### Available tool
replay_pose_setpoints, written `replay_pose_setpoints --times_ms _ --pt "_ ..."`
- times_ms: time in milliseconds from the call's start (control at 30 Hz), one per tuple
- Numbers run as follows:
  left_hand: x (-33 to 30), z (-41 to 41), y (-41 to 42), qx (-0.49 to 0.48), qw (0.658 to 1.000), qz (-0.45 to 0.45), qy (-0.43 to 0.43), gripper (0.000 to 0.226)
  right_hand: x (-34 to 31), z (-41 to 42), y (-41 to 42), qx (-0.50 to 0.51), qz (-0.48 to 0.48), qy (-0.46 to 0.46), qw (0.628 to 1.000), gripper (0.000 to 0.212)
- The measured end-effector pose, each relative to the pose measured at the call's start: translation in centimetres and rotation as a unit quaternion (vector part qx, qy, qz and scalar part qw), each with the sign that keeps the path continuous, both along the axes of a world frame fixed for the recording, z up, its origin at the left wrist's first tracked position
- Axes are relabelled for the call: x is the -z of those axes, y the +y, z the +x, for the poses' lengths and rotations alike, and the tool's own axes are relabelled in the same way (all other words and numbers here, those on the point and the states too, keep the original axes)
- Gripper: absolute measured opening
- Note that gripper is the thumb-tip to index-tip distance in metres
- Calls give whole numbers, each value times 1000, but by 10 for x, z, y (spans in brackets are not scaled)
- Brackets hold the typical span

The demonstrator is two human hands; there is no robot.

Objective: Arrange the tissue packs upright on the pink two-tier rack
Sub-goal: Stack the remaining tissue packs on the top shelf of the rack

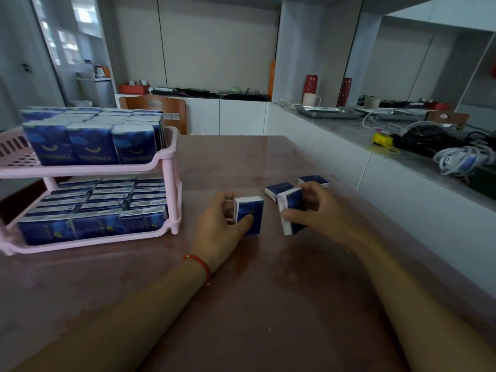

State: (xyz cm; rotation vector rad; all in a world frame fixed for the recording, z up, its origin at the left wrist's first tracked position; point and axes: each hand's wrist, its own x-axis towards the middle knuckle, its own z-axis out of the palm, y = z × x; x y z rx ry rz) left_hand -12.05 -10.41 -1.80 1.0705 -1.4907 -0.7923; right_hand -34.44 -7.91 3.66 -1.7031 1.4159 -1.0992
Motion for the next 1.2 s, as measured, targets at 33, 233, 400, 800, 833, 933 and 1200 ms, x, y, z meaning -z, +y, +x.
replay_pose_setpoints --times_ms 33,233,400,800,833,933,1200 --pt "0 1 1 -4 1000 -9 -18 39 4 9 1 -20 -20 -2 1000 56" --pt "-3 7 7 118 991 31 -62 58 37 38 -11 -39 -108 119 986 73" --pt "-9 13 13 213 971 35 -103 75 44 46 -11 -44 -136 195 970 82" --pt "-15 39 36 181 974 41 -127 95 19 46 10 -116 -121 155 974 46" --pt "-16 47 41 175 974 29 -141 95 13 52 13 -133 -116 161 971 44" --pt "-22 75 59 164 973 10 -163 97 -6 78 23 -177 -124 204 955 38" --pt "-67 193 110 -152 931 -290 -161 47 -90 157 49 -193 -192 152 950 40"
